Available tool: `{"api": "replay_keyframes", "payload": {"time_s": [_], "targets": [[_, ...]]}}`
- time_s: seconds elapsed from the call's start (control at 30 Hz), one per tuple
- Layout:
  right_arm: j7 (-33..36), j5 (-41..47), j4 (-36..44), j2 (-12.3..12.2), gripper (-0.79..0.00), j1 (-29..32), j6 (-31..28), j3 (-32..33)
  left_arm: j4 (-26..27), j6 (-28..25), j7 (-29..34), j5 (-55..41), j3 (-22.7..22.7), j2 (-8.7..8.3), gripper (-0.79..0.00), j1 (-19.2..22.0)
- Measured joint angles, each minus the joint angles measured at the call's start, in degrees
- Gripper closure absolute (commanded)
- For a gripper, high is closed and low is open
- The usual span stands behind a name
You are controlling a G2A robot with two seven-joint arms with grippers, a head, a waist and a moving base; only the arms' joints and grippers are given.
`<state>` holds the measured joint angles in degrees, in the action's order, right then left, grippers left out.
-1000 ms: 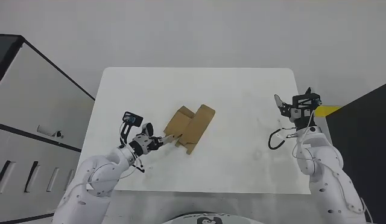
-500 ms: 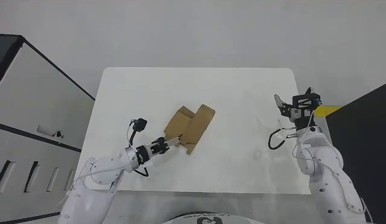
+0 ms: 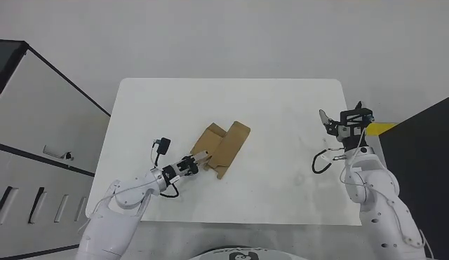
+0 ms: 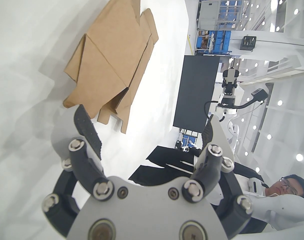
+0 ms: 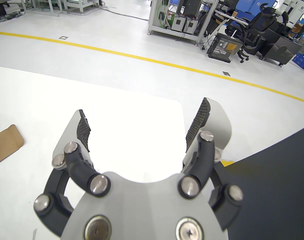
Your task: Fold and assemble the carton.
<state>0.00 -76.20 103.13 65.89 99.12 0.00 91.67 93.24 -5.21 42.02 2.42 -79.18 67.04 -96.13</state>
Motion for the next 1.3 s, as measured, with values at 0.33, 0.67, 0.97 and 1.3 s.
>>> {"api": "replay_keyframes", "payload": {"time_s": [0.33,0.67,0.97,1.3], "targets": [[0.0,0.0,0.0,0.0,-0.785,0.0,0.0,0.0,-2.5,0.9,-0.1,-2.7,0.3,-0.06,-0.785,0.2],[0.0,0.0,0.0,0.0,-0.785,0.0,0.0,0.0,-4.4,1.9,-1.5,-10.0,-0.4,-0.01,-0.785,0.3],[0.0,0.0,0.0,0.0,-0.785,0.0,0.0,0.0,-7.2,0.7,-2.9,-11.2,1.4,0.18,-0.785,1.8],[0.0,0.0,0.0,0.0,-0.785,0.0,0.0,0.0,-8.5,-0.6,-1.8,-14.1,2.2,0.18,-0.56,2.4]]}}
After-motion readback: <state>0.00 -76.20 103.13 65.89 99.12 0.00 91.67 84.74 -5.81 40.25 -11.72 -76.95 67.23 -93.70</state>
